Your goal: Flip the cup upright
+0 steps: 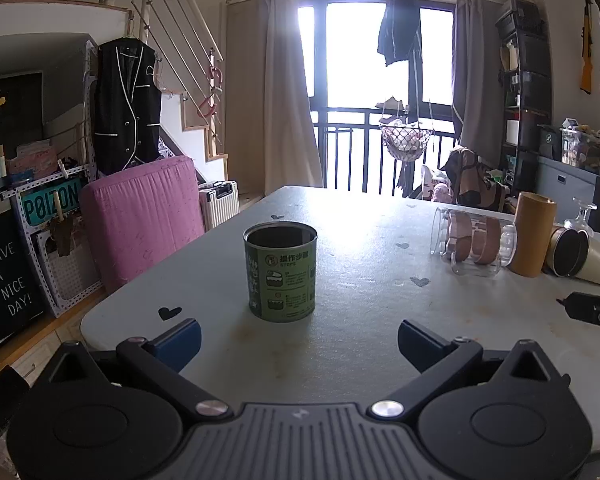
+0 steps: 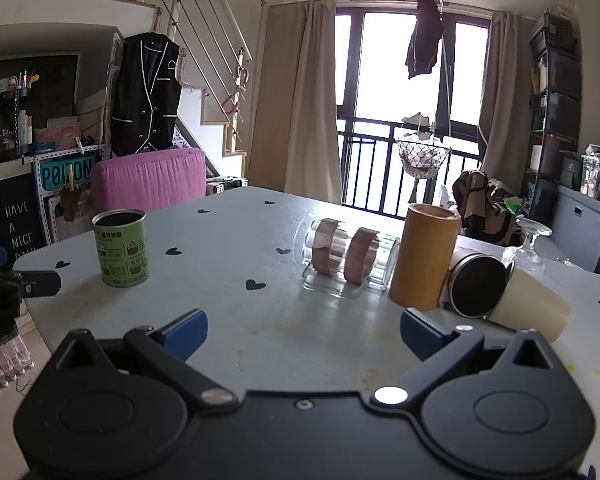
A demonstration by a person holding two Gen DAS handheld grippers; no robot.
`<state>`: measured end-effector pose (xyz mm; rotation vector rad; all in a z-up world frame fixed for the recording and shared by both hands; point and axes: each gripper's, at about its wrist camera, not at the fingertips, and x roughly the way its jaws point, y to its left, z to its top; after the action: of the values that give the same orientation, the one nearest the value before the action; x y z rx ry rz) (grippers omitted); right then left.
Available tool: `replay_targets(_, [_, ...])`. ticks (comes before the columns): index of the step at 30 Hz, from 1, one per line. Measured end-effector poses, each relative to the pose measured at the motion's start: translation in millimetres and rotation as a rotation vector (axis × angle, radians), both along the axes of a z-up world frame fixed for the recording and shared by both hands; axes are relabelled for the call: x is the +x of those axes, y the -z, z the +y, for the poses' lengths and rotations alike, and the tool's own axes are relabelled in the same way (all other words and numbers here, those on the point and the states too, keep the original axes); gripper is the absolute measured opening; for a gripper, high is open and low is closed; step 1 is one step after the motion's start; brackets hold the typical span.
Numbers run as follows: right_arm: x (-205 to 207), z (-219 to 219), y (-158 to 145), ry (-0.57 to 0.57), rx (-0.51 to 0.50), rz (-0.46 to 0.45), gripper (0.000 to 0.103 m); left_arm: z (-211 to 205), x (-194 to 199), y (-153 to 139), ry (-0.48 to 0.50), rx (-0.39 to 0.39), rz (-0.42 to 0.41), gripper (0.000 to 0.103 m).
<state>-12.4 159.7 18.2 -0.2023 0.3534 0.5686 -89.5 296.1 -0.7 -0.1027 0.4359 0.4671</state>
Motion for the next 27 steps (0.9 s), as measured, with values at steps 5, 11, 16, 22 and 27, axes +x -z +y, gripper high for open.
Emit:
replay_targets(5, [0.0,0.0,-0.2,0.0,0.0,0.0,0.103,0.1,-0.4,-0.3,0.001,0.001,-0.001,0.103])
replay_targets(11, [0.0,-0.1,-0.4,0.0,-0.001,-0.001,0.103,-0.2,-0.1,0.0,-0.001,-0.001,-0.001,0.103])
replay_targets(16, [0.0,-0.1,-0.7,0.001,-0.002,-0.001,0.103,0.6,-0.7,-0.4,0.001,-0.001,-0.001,0.103])
replay_targets(22, [-0.2,-0.7,-0.6,0.003,-0.002,0.0,0.103,0.5,-0.6,-0.1,0.0,-0.001,0.0,0.103])
replay_targets(27, [-0.8,-2.3,0.1,0.004,-0.002,0.0,0.103,0.3,-0.2,0.1,0.001,-0.001,-0.001,0.103])
